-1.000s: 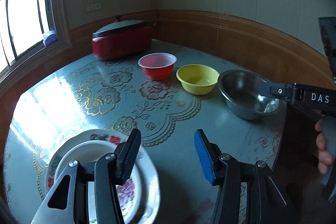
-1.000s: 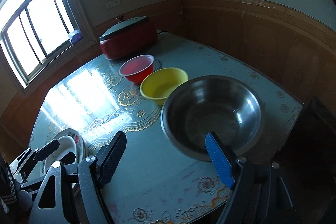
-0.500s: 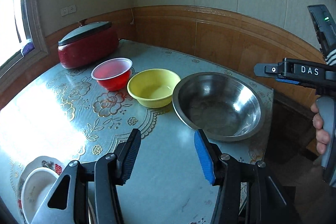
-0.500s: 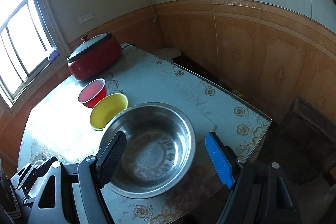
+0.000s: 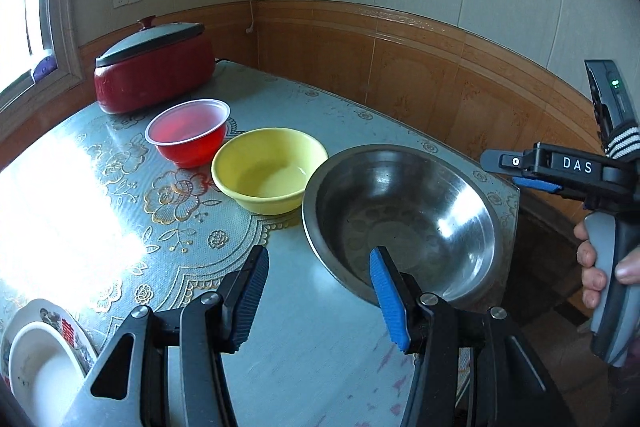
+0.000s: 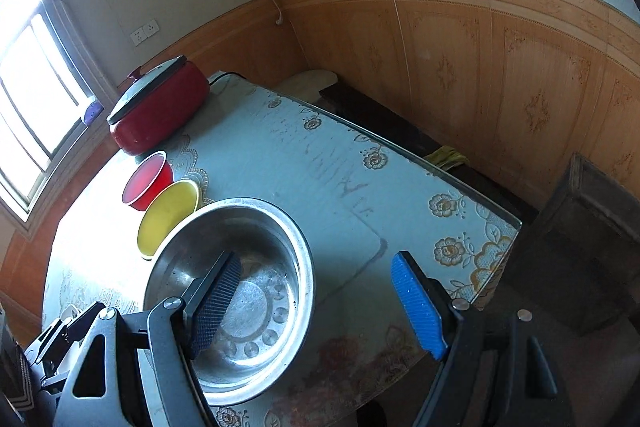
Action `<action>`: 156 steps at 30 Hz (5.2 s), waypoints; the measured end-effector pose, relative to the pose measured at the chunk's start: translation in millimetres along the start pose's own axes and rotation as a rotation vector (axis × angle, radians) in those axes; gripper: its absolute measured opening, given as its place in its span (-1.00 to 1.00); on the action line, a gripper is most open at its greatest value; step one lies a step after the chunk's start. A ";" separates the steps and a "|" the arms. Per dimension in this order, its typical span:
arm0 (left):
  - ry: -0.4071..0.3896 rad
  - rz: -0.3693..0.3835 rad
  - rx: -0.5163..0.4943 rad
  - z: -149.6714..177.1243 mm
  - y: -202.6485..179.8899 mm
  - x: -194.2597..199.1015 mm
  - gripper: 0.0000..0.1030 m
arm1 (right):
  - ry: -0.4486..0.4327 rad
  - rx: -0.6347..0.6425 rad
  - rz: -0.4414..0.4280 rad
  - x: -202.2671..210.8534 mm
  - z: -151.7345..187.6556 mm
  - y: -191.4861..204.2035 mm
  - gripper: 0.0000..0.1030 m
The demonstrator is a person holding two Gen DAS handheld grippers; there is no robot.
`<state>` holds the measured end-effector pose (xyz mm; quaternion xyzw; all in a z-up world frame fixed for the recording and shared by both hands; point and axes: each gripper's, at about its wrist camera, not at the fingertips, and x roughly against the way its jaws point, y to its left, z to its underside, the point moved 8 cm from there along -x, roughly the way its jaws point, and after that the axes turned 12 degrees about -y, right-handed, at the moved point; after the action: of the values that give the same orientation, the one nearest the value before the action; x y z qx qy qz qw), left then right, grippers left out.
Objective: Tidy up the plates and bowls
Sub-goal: 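Grasp the rim of the stainless steel bowl with the left gripper, then slide the steel bowl beside the plate stack and open the left gripper, then move the left gripper to the yellow bowl and grasp its rim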
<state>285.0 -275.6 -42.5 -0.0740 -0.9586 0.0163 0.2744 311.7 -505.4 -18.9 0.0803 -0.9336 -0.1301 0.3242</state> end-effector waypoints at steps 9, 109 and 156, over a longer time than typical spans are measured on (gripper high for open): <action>0.021 0.032 0.095 -0.5 5.3 -12.5 0.04 | 0.059 0.011 -0.041 -23.8 10.7 1.0 0.55; 0.072 -0.095 0.045 57.4 68.6 29.2 -0.07 | 0.249 0.248 -0.119 -25.6 118.1 126.4 -0.76; 0.034 -0.142 0.300 -17.8 104.3 11.4 0.01 | 0.193 0.142 -0.335 -64.3 22.6 87.4 -0.62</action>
<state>298.7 -171.0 -29.0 0.0356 -0.9434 0.1385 0.2991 341.8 -402.7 -47.7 0.2692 -0.8785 -0.1078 0.3797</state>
